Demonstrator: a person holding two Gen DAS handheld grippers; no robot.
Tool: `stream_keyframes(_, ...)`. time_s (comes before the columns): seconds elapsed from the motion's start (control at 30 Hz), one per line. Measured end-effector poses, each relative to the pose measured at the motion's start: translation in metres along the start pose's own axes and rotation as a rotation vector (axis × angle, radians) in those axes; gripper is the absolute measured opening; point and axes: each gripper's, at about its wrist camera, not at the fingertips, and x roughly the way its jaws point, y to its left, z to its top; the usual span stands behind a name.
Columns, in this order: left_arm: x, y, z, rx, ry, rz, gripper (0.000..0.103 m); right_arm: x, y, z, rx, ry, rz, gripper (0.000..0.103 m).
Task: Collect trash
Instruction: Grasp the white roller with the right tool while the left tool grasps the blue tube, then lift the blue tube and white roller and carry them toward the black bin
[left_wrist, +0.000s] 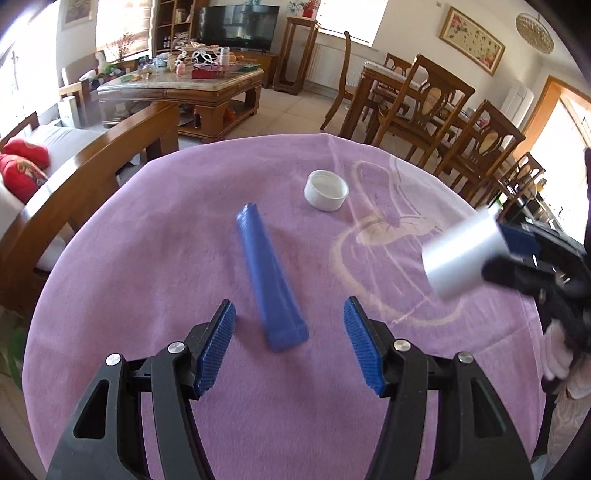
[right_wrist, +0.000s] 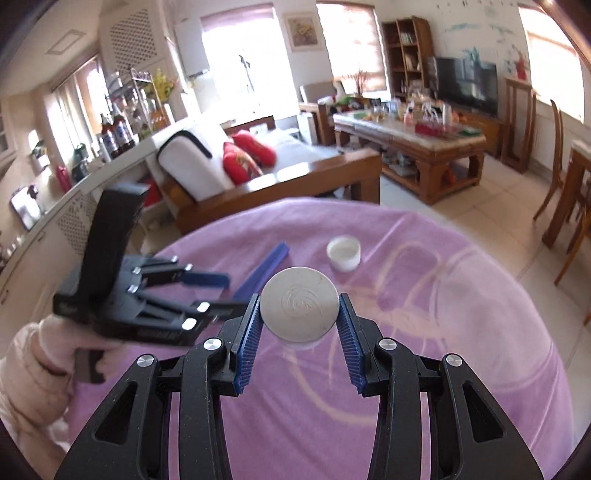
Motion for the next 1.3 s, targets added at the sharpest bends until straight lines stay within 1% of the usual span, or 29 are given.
stream_keyframes(0.07,0.007,-0.005,0.006,0.035,-0.003,0.029,0.06,-0.01,-0.004,-0.004,0.043,-0.049,-0.015,0.04)
stream_keyframes(0.13,0.009,-0.007,0.007,0.035,-0.013,0.039,0.06,-0.006,-0.005,-0.009,0.03,0.0,-0.051,0.04)
stream_keyframes(0.2,0.008,-0.009,0.004,0.046,-0.026,0.046,0.053,-0.028,-0.011,-0.01,0.095,-0.087,-0.03,0.04)
stream_keyframes(0.23,0.007,-0.009,0.002,0.05,-0.036,0.055,0.05,-0.03,-0.005,-0.01,0.061,-0.09,-0.072,0.04)
stream_keyframes(0.3,0.006,-0.006,-0.001,0.042,-0.056,0.066,0.044,-0.016,0.001,-0.014,0.005,0.015,-0.117,0.04)
stream_keyframes(0.37,0.003,-0.002,-0.003,0.028,-0.058,0.056,0.019,-0.034,-0.005,-0.012,0.064,-0.084,-0.076,0.04)
stream_keyframes(0.4,0.002,-0.001,-0.003,0.027,-0.061,0.046,0.017,-0.042,-0.003,-0.01,0.054,-0.124,-0.097,0.04)
stream_keyframes(0.47,0.002,-0.001,-0.003,0.033,-0.071,0.047,0.011,-0.022,-0.003,-0.012,0.021,-0.014,-0.145,0.04)
stream_keyframes(0.5,0.0,0.0,-0.003,0.024,-0.079,0.033,0.01,-0.022,-0.008,-0.014,0.067,-0.018,-0.114,0.04)
stream_keyframes(0.57,-0.001,0.0,-0.003,0.021,-0.091,0.025,0.009,-0.043,-0.011,-0.015,0.121,-0.138,-0.004,0.04)
stream_keyframes(0.6,-0.004,-0.001,-0.004,0.024,-0.1,0.013,0.009,-0.044,-0.004,-0.015,0.069,-0.13,-0.089,0.04)
stream_keyframes(0.63,-0.005,-0.002,-0.005,0.028,-0.106,0.011,0.009,-0.033,0.0,-0.015,0.015,-0.062,-0.178,0.04)
stream_keyframes(0.67,-0.007,-0.004,-0.005,0.033,-0.112,0.007,0.009,-0.021,-0.007,-0.019,0.054,0.002,-0.162,0.04)
stream_keyframes(0.7,-0.009,-0.006,-0.006,0.039,-0.123,-0.017,0.009,-0.023,-0.014,-0.021,0.125,-0.019,-0.065,0.04)
stream_keyframes(0.73,-0.013,-0.008,-0.008,0.039,-0.132,-0.034,0.009,-0.032,-0.021,-0.023,0.183,-0.084,0.036,0.04)
stream_keyframes(0.8,-0.019,-0.011,-0.01,0.04,-0.151,-0.056,0.009,-0.032,-0.008,-0.023,0.067,-0.07,-0.173,0.04)
stream_keyframes(0.83,-0.022,-0.012,-0.011,0.036,-0.161,-0.074,0.009,-0.029,-0.01,-0.025,0.078,-0.052,-0.177,0.04)
stream_keyframes(0.87,-0.027,-0.014,-0.011,0.035,-0.181,-0.082,0.009,-0.031,-0.017,-0.026,0.129,-0.066,-0.13,0.04)
stream_keyframes(0.9,-0.031,-0.015,-0.011,0.035,-0.199,-0.087,0.009,-0.032,-0.019,-0.026,0.146,-0.077,-0.149,0.04)
stream_keyframes(0.93,-0.035,-0.017,-0.009,0.03,-0.214,-0.097,0.009,-0.031,-0.013,-0.026,0.102,-0.068,-0.231,0.04)
stream_keyframes(0.97,-0.038,-0.019,-0.008,0.028,-0.227,-0.109,0.009,-0.027,-0.006,-0.027,0.076,-0.05,-0.241,0.04)
stream_keyframes(1.0,-0.04,-0.025,-0.006,0.036,-0.237,-0.117,0.009,-0.023,-0.002,-0.027,0.086,-0.042,-0.171,0.04)
stream_keyframes(1.03,-0.039,-0.033,-0.004,0.059,-0.231,-0.131,0.009,-0.023,0.002,-0.028,0.112,-0.057,-0.052,0.04)
stream_keyframes(1.07,-0.039,-0.042,-0.004,0.084,-0.229,-0.143,0.009,-0.025,0.003,-0.03,0.115,-0.062,-0.069,0.04)
stream_keyframes(1.13,-0.041,-0.052,-0.003,0.111,-0.24,-0.132,0.009,-0.026,0.01,-0.027,0.056,-0.075,-0.264,0.04)
stream_keyframes(1.2,-0.044,-0.044,0.001,0.059,-0.266,-0.134,0.009,-0.029,0.003,-0.026,0.122,-0.085,-0.238,0.04)
stream_keyframes(1.23,-0.042,-0.043,0.002,0.051,-0.259,-0.146,0.009,-0.028,0.011,-0.025,0.101,-0.078,-0.201,0.04)
stream_keyframes(1.27,-0.038,-0.05,0.002,0.083,-0.234,-0.183,0.009,-0.025,0.018,-0.024,0.091,-0.074,-0.094,0.04)
stream_keyframes(1.3,-0.036,-0.059,0.0,0.128,-0.221,-0.189,0.007,-0.025,0.022,-0.024,0.128,-0.08,0.059,0.041)
